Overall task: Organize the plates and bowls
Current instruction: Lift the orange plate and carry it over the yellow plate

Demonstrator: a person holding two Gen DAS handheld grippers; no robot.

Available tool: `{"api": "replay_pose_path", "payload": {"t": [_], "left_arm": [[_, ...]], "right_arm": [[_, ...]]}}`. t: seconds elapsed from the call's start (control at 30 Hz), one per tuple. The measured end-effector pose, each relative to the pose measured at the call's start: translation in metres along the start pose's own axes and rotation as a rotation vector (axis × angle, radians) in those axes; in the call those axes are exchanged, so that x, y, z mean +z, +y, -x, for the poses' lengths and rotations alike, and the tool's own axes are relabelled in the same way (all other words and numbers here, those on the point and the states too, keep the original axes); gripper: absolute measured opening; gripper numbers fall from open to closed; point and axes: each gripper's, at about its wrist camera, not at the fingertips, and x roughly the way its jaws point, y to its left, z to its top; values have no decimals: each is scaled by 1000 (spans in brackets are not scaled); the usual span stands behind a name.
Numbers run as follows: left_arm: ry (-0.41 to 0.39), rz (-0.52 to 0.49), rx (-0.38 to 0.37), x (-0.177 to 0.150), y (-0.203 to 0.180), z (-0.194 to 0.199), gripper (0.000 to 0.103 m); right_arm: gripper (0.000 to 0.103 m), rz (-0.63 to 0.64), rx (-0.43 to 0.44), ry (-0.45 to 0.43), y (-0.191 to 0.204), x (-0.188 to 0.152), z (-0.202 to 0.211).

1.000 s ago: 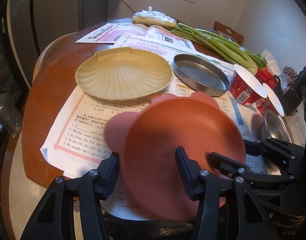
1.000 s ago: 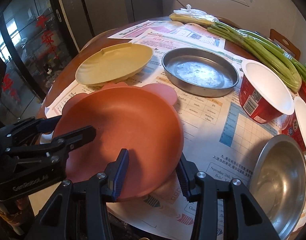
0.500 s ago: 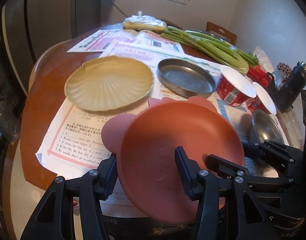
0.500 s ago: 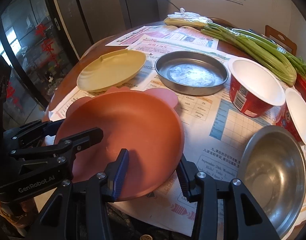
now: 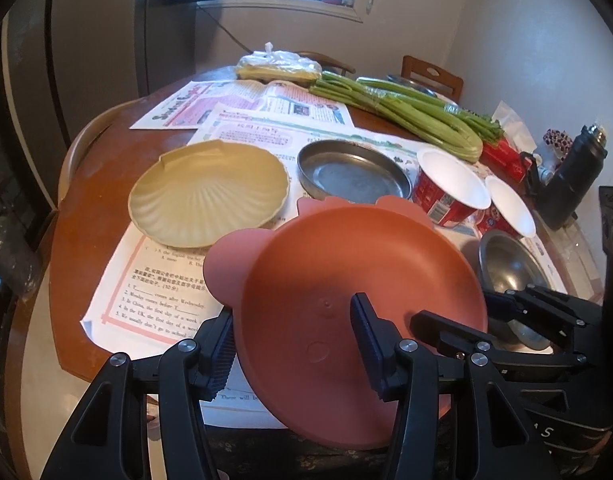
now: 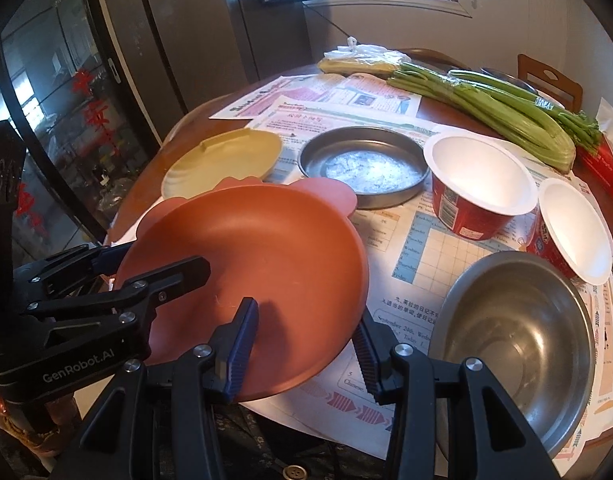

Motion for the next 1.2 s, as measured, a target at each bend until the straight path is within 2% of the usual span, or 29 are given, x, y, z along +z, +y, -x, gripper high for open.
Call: {"api": "replay_pose_path", "payload": {"t": [0.2,0.47,0.7,0.9,1.0,1.1,1.2], "left_arm": [[-27,10,-17,5,11,9,54],[-68,52,7,21,35,17,54],[-116,83,40,48,58,25,55],[-176,97,34,79,78,40,54],[-210,95,71,90,85,40,55],[-193,113,108,94,92,27,54],[-162,136,91,92,99,10,54]], "right_arm": [[47,-14,37,-12,4,9,4],[47,37,43,-36,27,36,2],[47,108,45,-59,49,76,-2],[47,143,60,-82,64,118,-8],[47,139,75,-104,67,137,-13],[47,116,101,-105,67,147,-26],[47,83,110,-90,60,147,-44]]}}
